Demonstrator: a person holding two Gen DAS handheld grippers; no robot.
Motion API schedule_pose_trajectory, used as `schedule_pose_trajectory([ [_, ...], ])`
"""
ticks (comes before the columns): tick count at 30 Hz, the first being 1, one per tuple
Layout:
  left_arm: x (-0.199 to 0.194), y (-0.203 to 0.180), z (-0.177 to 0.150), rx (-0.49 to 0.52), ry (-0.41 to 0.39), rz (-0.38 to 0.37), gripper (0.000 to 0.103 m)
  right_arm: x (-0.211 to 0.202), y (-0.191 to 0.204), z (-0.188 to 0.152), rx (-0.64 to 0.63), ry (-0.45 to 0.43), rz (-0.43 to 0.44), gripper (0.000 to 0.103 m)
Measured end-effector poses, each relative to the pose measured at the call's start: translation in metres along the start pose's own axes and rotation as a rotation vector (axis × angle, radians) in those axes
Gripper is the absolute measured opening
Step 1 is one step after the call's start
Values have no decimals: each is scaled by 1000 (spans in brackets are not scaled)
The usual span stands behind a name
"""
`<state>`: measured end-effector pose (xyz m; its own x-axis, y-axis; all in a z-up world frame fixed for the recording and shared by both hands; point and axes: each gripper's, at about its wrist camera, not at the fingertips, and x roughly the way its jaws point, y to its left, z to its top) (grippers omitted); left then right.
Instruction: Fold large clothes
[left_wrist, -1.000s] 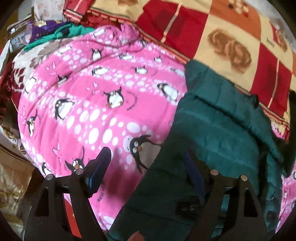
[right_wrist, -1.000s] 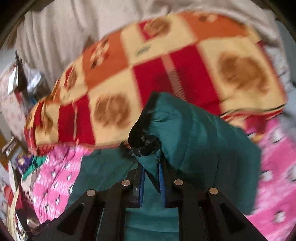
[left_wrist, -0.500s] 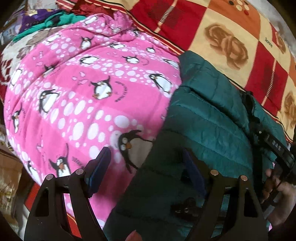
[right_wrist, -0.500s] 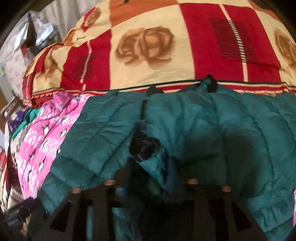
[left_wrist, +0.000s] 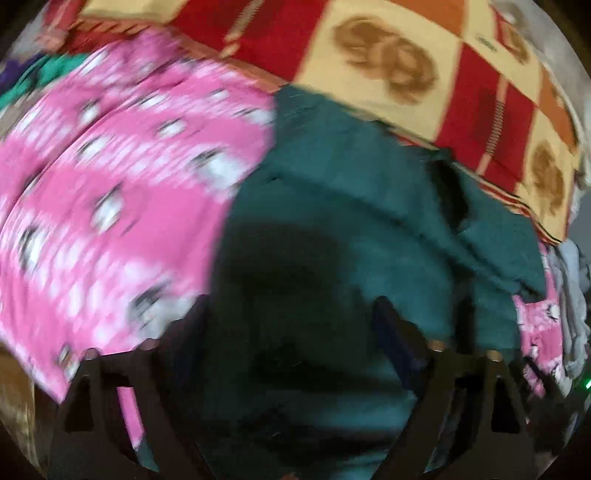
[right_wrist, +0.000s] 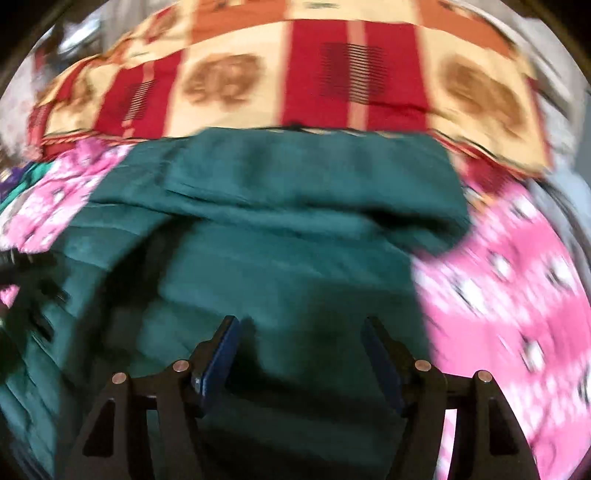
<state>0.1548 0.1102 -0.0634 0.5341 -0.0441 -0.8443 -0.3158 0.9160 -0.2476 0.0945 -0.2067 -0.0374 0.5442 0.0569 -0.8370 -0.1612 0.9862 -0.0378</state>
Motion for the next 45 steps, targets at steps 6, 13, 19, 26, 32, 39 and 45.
schedule_pose_trajectory([
  [6,-4,-58,34,95,-77,-48,90,2,-34,-18,144,51,70,66],
  [13,-13,-54,11,72,-19,29,90,12,-46,-21,208,72,143,68],
  [19,-51,-107,58,184,-52,-123,90,10,-47,-23,218,71,162,68],
  [26,44,-150,81,278,73,-204,90,10,-48,-23,224,65,168,68],
  [32,98,-153,56,235,121,-237,80,10,-49,-24,222,61,166,68],
  [39,72,-137,58,205,54,-308,23,11,-48,-25,220,61,163,69],
  [45,9,-101,67,235,-73,-351,23,12,-48,-24,224,63,163,69],
])
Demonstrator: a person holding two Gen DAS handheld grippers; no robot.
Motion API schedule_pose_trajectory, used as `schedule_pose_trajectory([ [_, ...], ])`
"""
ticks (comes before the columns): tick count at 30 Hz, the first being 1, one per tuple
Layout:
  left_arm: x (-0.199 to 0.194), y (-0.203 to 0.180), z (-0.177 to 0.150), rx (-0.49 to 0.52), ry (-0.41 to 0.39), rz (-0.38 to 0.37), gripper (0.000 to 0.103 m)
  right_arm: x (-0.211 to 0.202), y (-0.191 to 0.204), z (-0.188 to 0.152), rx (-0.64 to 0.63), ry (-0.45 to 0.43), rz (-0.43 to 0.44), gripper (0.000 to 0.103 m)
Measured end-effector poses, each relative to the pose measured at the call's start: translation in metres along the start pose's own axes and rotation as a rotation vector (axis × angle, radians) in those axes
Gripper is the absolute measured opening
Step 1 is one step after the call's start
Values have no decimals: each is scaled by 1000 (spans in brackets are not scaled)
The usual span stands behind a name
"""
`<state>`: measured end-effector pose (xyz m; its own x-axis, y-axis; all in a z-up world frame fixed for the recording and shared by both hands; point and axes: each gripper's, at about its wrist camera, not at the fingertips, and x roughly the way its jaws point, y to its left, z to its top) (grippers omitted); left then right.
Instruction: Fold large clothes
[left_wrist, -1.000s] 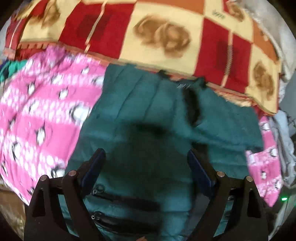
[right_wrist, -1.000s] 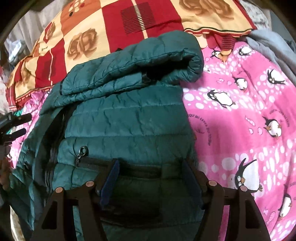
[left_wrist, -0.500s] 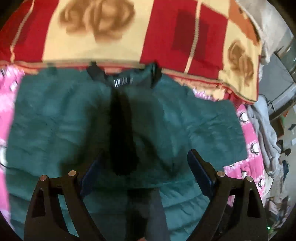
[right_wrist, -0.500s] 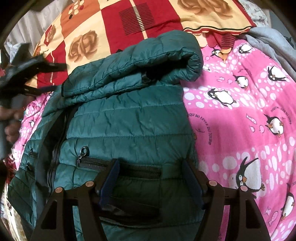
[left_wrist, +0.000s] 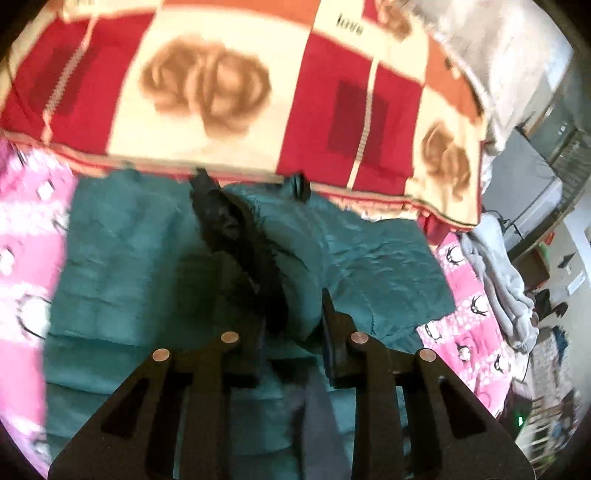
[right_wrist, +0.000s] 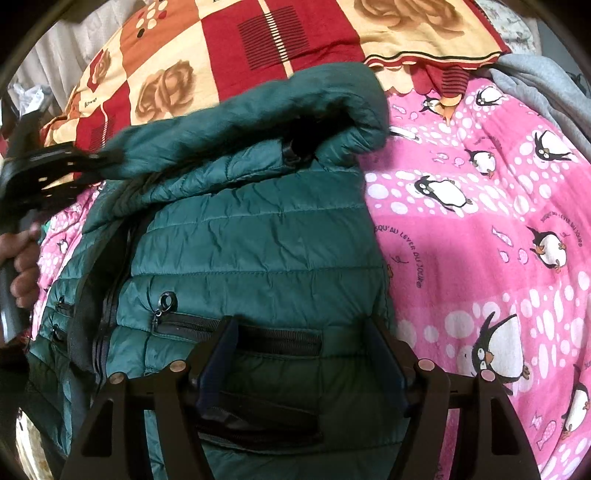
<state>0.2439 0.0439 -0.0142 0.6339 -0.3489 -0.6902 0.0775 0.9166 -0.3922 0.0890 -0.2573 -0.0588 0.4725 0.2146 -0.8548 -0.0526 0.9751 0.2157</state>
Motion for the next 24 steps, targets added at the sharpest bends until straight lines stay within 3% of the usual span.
schedule_pose_trajectory([
  [5,-50,37,8,26,-87,79,23,1,0,0,1,5,-5,69],
  [7,-47,62,6,-5,-54,105,23,2,1,1,-1,10,-2,71],
  [9,-27,80,-3,-25,27,138,25,4,1,1,-6,18,7,76],
  [11,-10,91,-14,-45,93,169,26,7,3,2,-14,37,22,89],
  [14,-9,104,-27,-109,99,133,26,13,13,2,-60,77,14,100],
  [16,-21,110,-31,-129,68,119,26,12,23,3,-125,105,-29,99],
  [17,-31,114,-31,-135,35,137,26,9,25,5,-146,113,-45,90],
  [19,-47,118,-26,-137,-39,203,26,-14,23,18,-153,69,-4,75],
  [21,-63,116,-15,-145,-126,266,26,-36,19,41,-142,-23,15,75],
  [24,-64,103,-3,-162,-191,233,26,-58,14,85,-117,-199,-36,73],
])
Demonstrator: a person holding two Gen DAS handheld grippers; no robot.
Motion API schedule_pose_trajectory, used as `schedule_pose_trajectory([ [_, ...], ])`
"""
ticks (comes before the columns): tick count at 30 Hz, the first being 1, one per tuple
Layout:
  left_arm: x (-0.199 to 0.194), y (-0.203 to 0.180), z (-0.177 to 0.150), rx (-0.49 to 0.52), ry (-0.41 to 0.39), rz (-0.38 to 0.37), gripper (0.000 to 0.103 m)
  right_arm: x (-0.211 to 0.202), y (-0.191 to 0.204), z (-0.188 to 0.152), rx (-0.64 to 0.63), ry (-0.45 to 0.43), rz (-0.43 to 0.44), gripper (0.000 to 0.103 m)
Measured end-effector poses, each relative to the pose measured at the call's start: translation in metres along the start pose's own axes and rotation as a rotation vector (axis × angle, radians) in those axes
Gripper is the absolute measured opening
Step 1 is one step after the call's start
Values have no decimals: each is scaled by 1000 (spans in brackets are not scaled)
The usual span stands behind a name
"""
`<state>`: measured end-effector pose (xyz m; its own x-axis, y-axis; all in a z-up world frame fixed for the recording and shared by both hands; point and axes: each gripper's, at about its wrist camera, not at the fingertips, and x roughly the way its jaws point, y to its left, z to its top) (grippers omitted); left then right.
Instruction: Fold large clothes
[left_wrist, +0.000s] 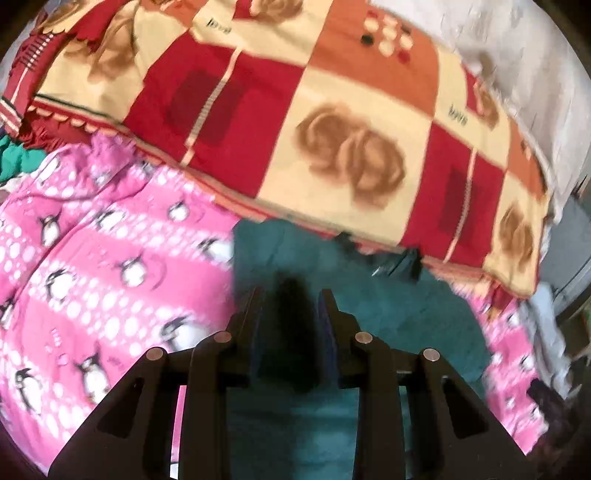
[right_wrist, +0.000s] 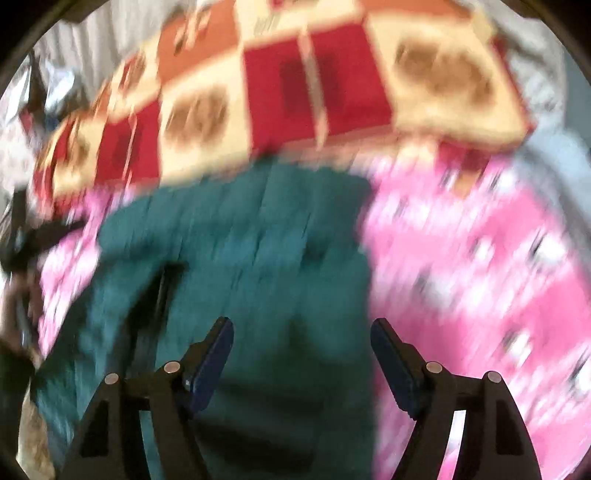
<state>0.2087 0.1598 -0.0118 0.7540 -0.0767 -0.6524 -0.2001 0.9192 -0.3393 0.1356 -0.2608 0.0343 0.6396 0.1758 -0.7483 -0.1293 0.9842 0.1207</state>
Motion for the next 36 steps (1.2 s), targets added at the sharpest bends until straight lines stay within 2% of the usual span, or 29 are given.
schedule_pose_trajectory([
  [1,4,-9,0,14,0,-13,26,2,0,19,-7,-67,19,56],
  [2,12,-24,-4,47,9,-36,26,9,3,33,-22,-94,40,41],
  [3,19,-32,-5,75,15,-43,26,18,5,45,-20,-97,47,40],
  [5,39,-42,-12,123,27,0,26,42,7,66,-7,-90,56,40],
  [6,58,-41,-16,139,57,64,26,55,12,73,-24,-99,60,40],
  [8,89,-29,-27,124,147,126,26,88,19,73,-69,-57,31,40],
  [9,103,-20,-37,111,197,136,26,114,14,66,-56,21,10,40],
  [10,108,-14,-44,108,205,128,27,130,11,57,-46,80,18,40],
  [11,108,-13,-51,122,187,117,27,155,3,39,-27,178,46,40],
  [12,105,-16,-56,154,167,129,27,165,-3,27,-14,206,67,40],
  [14,102,-22,-60,184,155,146,27,161,-11,16,-4,157,101,40],
  [16,101,-18,-60,167,149,133,26,161,-14,20,5,178,114,41],
  [20,103,3,-48,32,192,8,29,149,-20,38,18,196,142,42],
  [21,102,11,-46,-26,204,-65,37,141,-24,50,36,155,143,42],
  [23,98,15,-40,-72,214,-104,38,120,-29,65,76,26,127,42],
  [24,88,14,-34,-78,175,-76,38,112,-31,79,105,-49,103,42],
  [25,75,8,-28,-67,108,-43,39,111,-30,89,122,-77,86,42],
  [27,56,-9,-13,-2,-9,-5,39,121,-23,106,112,-76,31,42],
  [28,57,-18,-6,38,-22,7,39,134,-19,113,100,-51,12,42],
  [29,65,-25,-3,68,-5,18,39,148,-15,117,97,-21,7,42],
  [33,121,-21,-19,99,164,104,39,206,-10,110,110,102,-11,42],
  [35,125,-23,-31,137,143,114,39,233,-12,95,65,168,-33,42],
  [36,124,-27,-35,152,129,127,39,238,-12,89,44,164,-35,42],
])
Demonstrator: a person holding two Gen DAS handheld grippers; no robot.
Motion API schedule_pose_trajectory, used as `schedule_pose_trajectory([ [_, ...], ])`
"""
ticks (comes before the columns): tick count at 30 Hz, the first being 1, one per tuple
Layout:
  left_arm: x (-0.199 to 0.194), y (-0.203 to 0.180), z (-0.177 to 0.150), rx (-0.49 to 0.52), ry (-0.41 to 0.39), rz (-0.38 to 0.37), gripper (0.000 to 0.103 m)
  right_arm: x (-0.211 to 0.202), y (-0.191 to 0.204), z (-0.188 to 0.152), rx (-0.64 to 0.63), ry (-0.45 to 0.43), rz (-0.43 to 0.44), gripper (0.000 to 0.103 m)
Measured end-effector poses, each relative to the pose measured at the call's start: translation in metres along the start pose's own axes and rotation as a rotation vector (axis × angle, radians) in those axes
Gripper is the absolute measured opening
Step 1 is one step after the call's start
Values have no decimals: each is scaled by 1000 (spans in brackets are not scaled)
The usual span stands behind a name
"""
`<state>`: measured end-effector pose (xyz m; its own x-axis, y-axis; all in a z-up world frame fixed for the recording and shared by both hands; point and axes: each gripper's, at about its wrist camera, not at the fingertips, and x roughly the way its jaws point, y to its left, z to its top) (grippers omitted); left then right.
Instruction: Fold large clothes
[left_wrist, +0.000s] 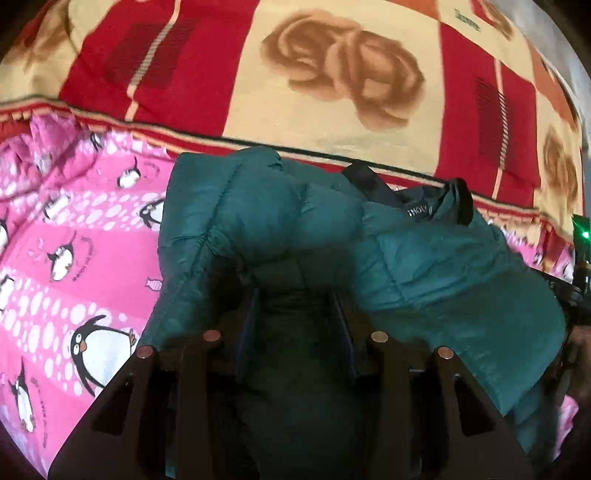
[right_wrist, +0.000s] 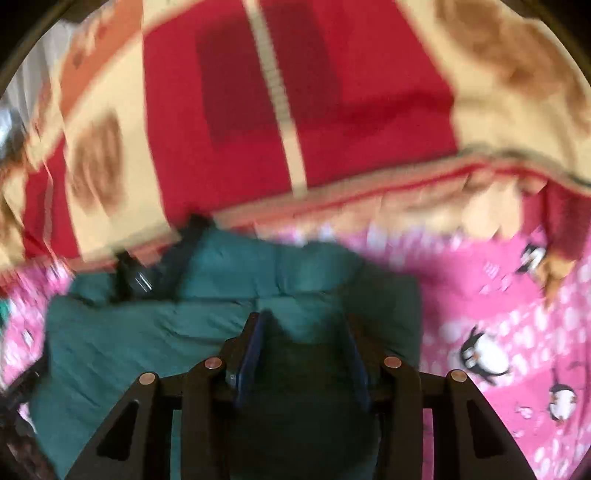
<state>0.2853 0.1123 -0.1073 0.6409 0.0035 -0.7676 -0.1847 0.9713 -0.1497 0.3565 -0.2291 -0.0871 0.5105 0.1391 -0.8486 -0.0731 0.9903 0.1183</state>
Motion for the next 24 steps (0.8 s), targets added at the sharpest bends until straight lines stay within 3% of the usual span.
schedule_pose_trajectory([
  [7,6,1,-3,-19,-11,-24,39,19,-6,-7,-21,16,9,42],
  [14,5,3,-5,-15,-42,-35,39,12,-13,-5,13,-2,32,43],
  [18,4,4,-7,-17,-51,-41,39,-22,-4,5,17,-6,-52,43],
  [21,4,4,-7,-18,-51,-42,39,-77,22,2,7,-168,35,43],
  [24,4,3,-7,-15,-51,-45,39,-98,51,-15,-26,-199,148,43],
])
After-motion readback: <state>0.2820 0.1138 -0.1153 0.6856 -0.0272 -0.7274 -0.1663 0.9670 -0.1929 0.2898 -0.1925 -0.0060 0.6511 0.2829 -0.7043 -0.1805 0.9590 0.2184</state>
